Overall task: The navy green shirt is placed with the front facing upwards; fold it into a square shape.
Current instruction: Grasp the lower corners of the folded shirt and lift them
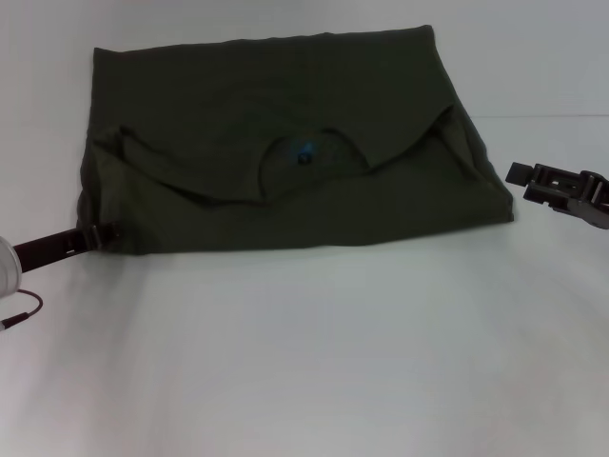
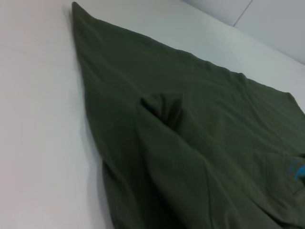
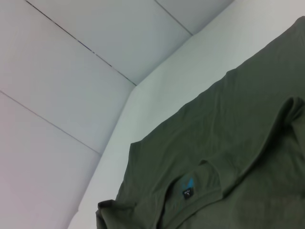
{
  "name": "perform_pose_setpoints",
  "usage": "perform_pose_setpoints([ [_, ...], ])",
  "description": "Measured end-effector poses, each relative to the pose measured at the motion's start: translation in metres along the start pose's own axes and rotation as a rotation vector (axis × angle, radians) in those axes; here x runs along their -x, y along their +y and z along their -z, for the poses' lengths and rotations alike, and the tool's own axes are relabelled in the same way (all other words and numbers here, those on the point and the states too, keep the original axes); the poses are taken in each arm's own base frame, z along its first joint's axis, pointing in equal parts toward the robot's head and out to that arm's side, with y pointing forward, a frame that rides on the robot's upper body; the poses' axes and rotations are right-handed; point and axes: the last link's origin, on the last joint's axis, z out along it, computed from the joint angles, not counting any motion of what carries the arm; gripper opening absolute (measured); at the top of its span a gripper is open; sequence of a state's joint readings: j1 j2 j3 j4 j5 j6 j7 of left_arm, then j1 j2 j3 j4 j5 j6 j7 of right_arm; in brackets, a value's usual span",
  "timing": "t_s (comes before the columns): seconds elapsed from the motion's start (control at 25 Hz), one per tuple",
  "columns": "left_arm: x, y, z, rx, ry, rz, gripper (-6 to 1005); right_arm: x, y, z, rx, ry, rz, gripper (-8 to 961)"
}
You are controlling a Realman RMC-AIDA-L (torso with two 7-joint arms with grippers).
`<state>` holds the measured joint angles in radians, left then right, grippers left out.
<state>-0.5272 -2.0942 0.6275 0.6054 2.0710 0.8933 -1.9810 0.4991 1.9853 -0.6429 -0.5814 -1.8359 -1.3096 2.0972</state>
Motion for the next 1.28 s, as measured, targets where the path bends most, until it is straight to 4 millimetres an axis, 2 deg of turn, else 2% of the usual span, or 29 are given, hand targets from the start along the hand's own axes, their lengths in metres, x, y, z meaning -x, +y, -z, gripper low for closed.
perform_pose_setpoints([
  [0.04, -0.001, 0.0, 0.0, 0.003, 0.0, -0.002, 377, 0.0, 0.0, 0.0, -0.001, 0.004, 0.003, 679],
  [0.24, -0.006, 0.002, 0.004, 0.024, 0.01, -0.005, 140, 0.008, -0.003, 0.002, -0.042, 0.061, 0.01, 675],
  [0.44, -0.017, 0.003, 0.008, 0.038, 0.018, 0.002, 52, 0.033, -0.009, 0.009, -0.171, 0.168, 0.007, 672],
  [0.48, -0.023, 0.004, 0.009, 0.041, 0.024, 0.011, 34, 0.045, -0.011, 0.011, -0.237, 0.196, 0.013, 671],
  [0.64, -0.031, 0.005, 0.011, 0.04, 0.038, 0.02, 34, 0.06, -0.009, 0.006, -0.331, 0.223, 0.063, 668],
  [0.8, -0.038, 0.008, 0.01, 0.046, 0.047, 0.02, 34, 0.068, -0.003, -0.013, -0.4, 0.264, 0.14, 665],
  [1.04, -0.043, 0.012, 0.008, 0.053, 0.049, 0.016, 34, 0.061, 0.002, -0.046, -0.473, 0.29, 0.216, 661],
  [1.28, -0.042, 0.013, 0.007, 0.056, 0.05, 0.019, 34, 0.048, 0.003, -0.068, -0.484, 0.286, 0.233, 657],
])
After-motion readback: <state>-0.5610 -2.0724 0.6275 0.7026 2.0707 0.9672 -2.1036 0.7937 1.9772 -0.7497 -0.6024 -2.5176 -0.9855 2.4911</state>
